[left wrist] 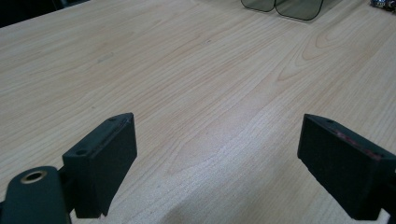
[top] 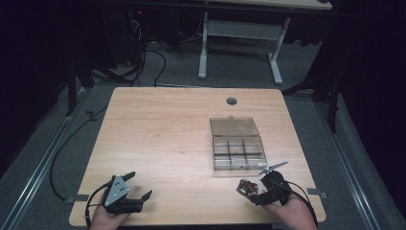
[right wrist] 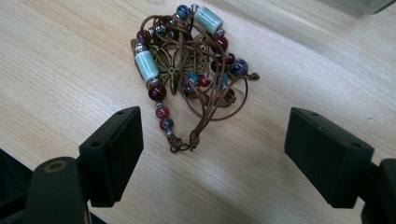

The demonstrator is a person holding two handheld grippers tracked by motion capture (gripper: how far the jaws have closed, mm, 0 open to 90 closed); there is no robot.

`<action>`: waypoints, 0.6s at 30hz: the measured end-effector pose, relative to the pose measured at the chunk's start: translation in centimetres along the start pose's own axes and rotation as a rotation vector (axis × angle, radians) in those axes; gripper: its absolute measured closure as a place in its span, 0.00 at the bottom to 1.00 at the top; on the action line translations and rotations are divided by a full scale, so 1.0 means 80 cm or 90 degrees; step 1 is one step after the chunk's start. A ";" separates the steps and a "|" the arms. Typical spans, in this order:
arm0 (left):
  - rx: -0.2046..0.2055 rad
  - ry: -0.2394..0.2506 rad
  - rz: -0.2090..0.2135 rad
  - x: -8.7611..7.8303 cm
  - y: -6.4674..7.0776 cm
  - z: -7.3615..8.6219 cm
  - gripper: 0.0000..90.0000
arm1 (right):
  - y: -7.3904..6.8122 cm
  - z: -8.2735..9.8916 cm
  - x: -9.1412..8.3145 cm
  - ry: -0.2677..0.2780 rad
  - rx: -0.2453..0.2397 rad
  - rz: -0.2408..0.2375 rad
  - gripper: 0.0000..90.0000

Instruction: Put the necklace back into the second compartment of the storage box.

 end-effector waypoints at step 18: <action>0.000 0.003 0.003 0.000 0.000 0.000 0.13 | -0.016 -0.032 0.001 -0.019 -0.068 0.004 0.20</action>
Point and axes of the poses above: each handheld gripper's, and its own axes: x roughly forward along the jaws, z roughly out of its underside, y roughly to its right, the point moved 6 cm from there along x, roughly forward along the jaws, and after that the axes turned 13 degrees about z, right-handed, at the moved point
